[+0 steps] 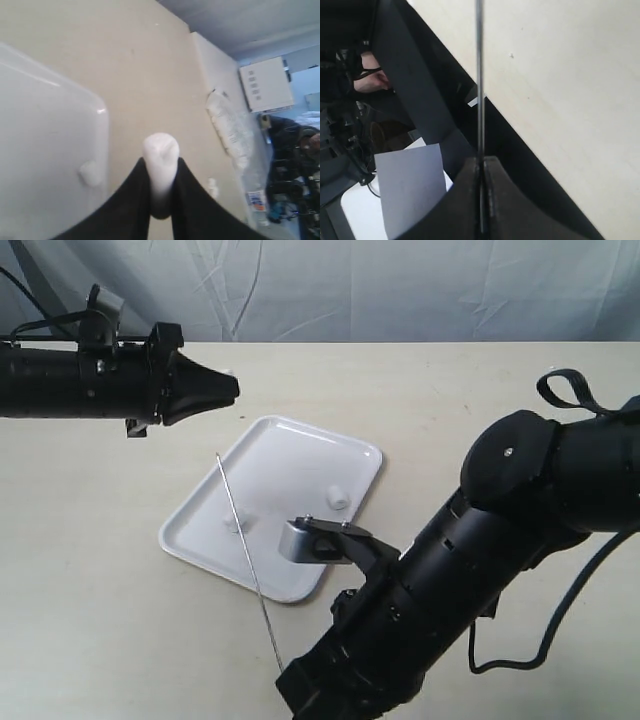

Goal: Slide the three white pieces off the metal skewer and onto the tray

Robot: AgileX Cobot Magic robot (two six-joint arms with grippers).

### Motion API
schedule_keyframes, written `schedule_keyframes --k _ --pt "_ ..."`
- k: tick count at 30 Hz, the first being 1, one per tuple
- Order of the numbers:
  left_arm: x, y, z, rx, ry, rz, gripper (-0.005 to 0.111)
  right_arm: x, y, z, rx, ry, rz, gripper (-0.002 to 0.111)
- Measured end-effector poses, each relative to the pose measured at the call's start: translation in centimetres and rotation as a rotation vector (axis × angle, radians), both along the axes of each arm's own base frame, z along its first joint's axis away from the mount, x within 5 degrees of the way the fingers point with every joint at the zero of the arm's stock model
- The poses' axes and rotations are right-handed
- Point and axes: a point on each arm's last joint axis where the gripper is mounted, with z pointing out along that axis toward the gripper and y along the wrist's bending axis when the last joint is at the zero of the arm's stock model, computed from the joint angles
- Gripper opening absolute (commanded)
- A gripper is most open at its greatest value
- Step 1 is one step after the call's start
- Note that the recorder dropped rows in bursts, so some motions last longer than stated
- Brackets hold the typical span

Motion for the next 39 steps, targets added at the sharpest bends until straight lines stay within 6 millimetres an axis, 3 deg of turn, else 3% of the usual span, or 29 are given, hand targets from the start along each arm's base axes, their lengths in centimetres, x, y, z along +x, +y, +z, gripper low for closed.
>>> schedule_keyframes --k 9,14,20,25,31,39 --pt "-0.8 -0.3 -3.1 0.434 0.005 -0.089 0.011 2.3 0.2 0.3 -0.130 -0.151 -0.087 -0.001" --pt "-1.3 -1.9 -4.0 0.530 -0.028 -0.156 0.011 5.4 0.8 2.0 -0.294 -0.291 -0.083 -0.001" --pt "-2.0 -3.9 -6.1 0.621 -0.045 -0.264 0.011 9.0 1.8 2.8 -0.510 -0.367 -0.002 -0.001" --pt "-2.3 -4.6 -7.0 0.652 -0.045 -0.297 0.013 12.0 3.7 1.3 -0.624 -0.350 0.064 -0.001" --pt "-2.6 -4.5 -7.2 0.686 -0.039 -0.354 0.029 15.2 5.7 -1.8 -0.674 -0.351 0.072 -0.001" --pt "-2.7 -4.4 -7.1 0.704 -0.024 -0.380 0.031 17.1 4.9 -3.6 -0.684 -0.285 0.025 -0.001"
